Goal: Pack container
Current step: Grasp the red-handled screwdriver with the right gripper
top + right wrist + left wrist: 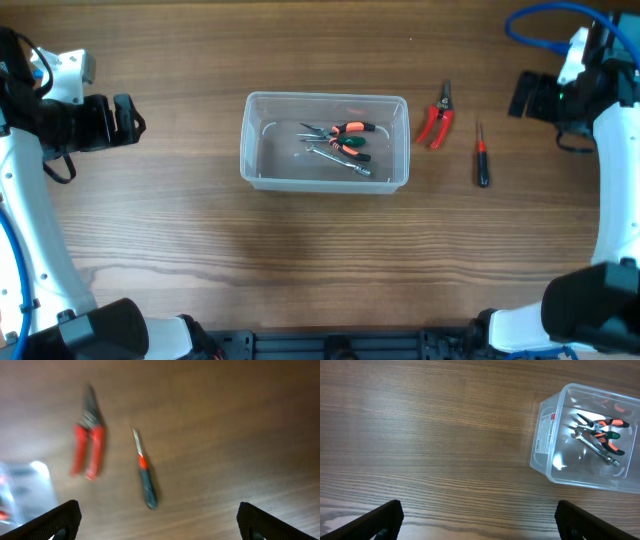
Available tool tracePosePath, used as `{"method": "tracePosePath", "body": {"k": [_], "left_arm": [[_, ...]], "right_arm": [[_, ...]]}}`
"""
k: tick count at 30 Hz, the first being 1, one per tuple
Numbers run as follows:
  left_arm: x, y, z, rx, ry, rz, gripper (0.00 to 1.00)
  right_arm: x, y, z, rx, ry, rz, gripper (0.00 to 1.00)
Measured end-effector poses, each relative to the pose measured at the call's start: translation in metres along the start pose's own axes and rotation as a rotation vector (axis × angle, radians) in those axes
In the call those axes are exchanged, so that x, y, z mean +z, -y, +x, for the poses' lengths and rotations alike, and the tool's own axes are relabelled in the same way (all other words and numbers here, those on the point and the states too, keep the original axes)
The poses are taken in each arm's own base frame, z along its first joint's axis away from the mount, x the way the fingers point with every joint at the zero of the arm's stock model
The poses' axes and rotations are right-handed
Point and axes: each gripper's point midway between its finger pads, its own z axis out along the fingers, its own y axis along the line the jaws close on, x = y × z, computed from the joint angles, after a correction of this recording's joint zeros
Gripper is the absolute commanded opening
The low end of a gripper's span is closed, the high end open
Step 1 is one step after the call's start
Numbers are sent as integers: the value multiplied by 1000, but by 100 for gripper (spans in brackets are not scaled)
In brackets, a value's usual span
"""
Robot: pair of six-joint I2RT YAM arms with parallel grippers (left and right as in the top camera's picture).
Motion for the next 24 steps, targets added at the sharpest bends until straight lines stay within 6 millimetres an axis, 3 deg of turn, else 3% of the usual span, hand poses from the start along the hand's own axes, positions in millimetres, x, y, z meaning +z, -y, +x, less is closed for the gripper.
{"method": "tracePosePath", "body": {"k": [4,7,17,24], "left_arm": [[0,0,0,0,0,0,100],[0,0,0,0,0,0,100],[0,0,-1,1,4,-1,100],[0,0,-1,1,4,-1,100]], "right_arm": [[62,2,43,-113,-179,-70,100],[89,-4,66,-177,-265,-114,100],[138,-28,86,-318,-357,-164,100],[161,-6,90,-306,-394,-37,100]]}}
